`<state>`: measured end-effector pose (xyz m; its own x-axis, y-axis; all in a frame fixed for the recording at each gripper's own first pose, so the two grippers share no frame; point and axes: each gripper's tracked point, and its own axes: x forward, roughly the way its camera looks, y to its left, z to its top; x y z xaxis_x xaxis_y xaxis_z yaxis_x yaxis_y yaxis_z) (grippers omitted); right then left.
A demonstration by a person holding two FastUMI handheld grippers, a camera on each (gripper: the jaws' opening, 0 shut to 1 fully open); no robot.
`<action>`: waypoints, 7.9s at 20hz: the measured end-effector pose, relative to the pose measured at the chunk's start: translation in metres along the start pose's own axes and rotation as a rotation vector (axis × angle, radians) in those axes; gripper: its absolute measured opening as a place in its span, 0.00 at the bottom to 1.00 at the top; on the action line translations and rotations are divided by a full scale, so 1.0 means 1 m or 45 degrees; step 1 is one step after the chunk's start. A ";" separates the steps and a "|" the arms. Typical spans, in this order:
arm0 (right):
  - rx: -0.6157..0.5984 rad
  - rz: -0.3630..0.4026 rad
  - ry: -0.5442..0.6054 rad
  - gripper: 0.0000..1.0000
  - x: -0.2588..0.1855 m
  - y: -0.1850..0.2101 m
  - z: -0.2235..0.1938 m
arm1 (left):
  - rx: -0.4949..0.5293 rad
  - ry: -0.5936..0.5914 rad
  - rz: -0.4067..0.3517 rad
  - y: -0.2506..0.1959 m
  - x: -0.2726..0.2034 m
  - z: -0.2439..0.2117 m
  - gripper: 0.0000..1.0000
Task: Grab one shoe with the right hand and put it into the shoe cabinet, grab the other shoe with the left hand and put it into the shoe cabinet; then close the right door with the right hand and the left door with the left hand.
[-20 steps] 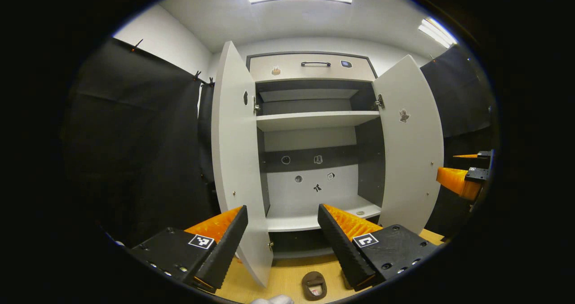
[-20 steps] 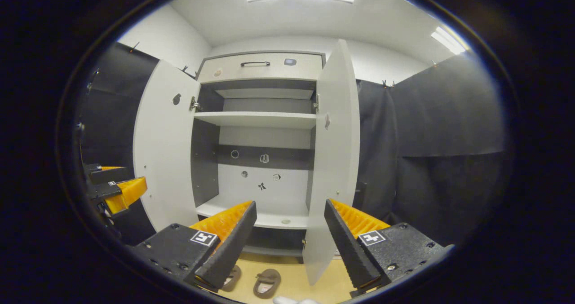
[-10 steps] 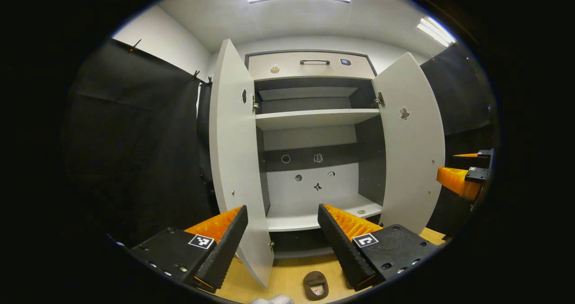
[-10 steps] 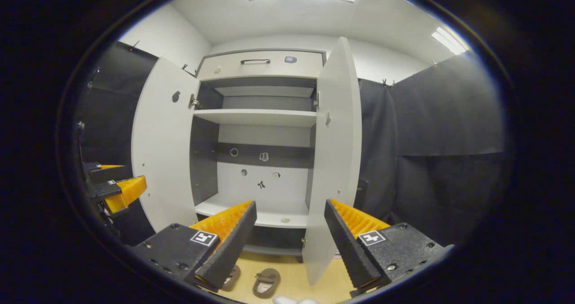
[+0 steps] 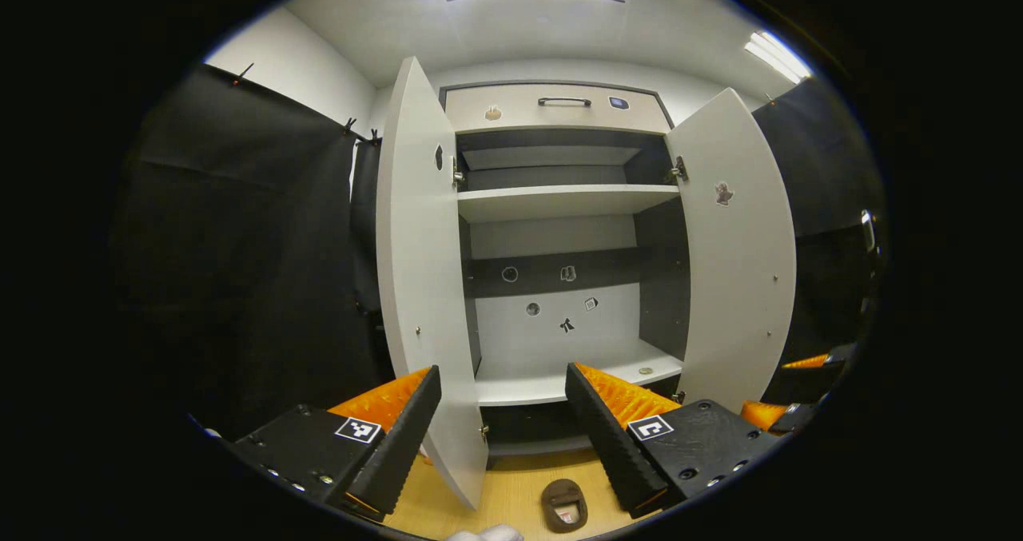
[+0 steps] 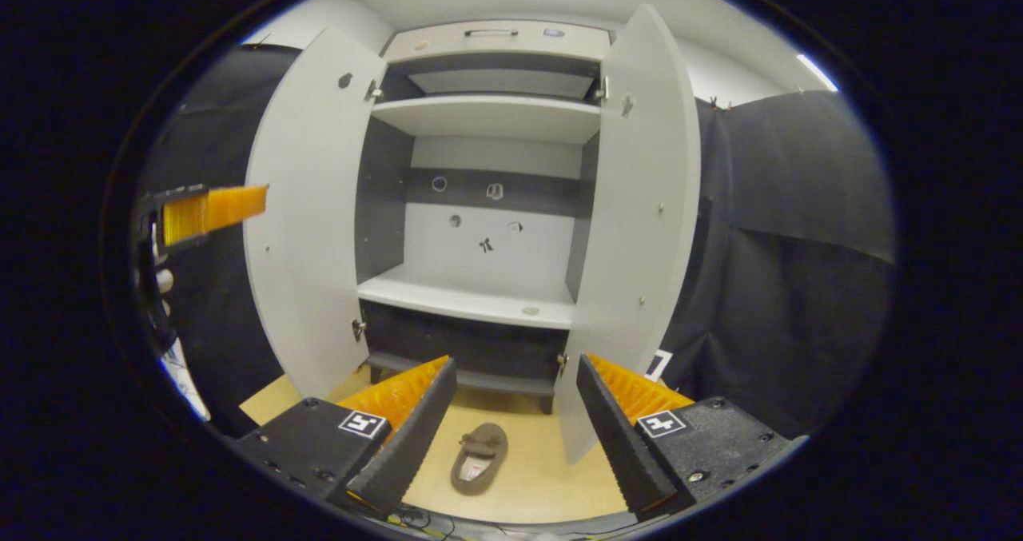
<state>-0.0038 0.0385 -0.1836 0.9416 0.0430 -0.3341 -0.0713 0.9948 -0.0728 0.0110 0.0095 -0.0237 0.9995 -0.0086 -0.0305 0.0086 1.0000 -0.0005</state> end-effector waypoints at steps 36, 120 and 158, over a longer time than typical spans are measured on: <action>0.295 -0.091 0.602 0.54 0.276 0.073 -0.280 | 0.022 0.127 0.010 0.046 0.039 -0.047 0.96; 0.221 -0.023 -0.141 0.80 0.210 0.029 0.175 | 0.019 0.020 0.012 0.013 -0.013 -0.028 0.96; 0.043 -0.054 -0.075 0.98 0.037 -0.042 0.029 | -0.028 0.851 -0.174 -0.077 0.055 -0.470 0.97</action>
<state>0.0435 0.0014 -0.1656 0.9613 0.0049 -0.2756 -0.0205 0.9983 -0.0537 0.0511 -0.0682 -0.4955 0.7557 -0.1400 -0.6398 0.1257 0.9897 -0.0682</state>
